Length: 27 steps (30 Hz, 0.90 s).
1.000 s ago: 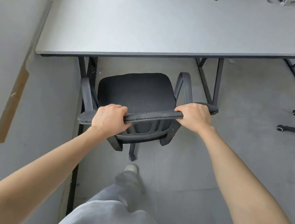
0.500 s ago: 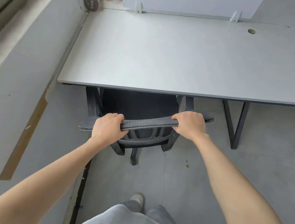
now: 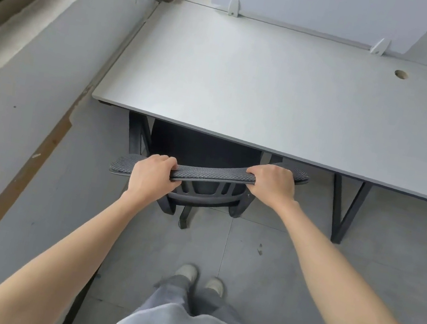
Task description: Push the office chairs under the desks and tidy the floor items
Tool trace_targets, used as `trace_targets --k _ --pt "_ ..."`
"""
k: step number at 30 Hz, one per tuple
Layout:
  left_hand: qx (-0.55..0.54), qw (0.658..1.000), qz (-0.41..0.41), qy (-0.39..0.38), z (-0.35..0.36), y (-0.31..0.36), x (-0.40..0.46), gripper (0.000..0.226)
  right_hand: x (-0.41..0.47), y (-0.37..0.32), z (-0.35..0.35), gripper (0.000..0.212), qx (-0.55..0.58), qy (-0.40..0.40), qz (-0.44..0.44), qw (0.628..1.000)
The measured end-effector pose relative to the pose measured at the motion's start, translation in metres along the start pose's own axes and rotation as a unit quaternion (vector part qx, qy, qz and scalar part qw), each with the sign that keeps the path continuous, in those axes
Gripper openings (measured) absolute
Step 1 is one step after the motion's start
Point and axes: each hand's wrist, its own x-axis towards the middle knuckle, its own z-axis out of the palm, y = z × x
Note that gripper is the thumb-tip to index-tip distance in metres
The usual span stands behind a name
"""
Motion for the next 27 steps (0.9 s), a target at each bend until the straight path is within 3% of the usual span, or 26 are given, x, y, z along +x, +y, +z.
trace_targets --k 5,9,12,15,17,20,24,27 --pt "-0.025 0.999 0.027 -0.025 0.000 0.017 -0.002 0.028 -0.004 -0.002 -0.004 0.034 0.016 -0.006 -0.020 1.000" --pt "-0.248 0.966 0.062 -0.038 -0.020 0.034 -0.016 0.029 -0.029 -0.004 -0.011 0.040 0.160 0.039 -0.031 0.986" --pt "-0.380 0.923 0.062 -0.019 -0.034 0.040 -0.034 0.028 -0.077 -0.006 -0.009 0.040 0.323 0.110 0.050 0.939" --pt "-0.406 0.911 0.058 -0.048 -0.023 0.040 -0.044 0.029 -0.136 -0.003 0.008 0.042 0.392 0.122 0.180 0.894" --pt "-0.391 0.909 0.096 -0.112 -0.007 0.046 -0.044 0.029 -0.178 -0.005 0.029 0.043 0.436 0.119 0.281 0.846" --pt "-0.336 0.890 0.204 -0.233 0.016 0.077 -0.045 0.028 -0.245 -0.023 0.058 0.045 0.507 0.145 0.417 0.740" --pt "-0.286 0.808 0.336 -0.391 0.042 0.153 -0.055 0.031 -0.324 -0.073 0.072 0.043 0.567 0.219 0.559 0.564" --pt "-0.278 0.741 0.408 -0.455 0.058 0.225 -0.076 0.028 -0.368 -0.104 0.075 0.038 0.550 0.311 0.632 0.449"
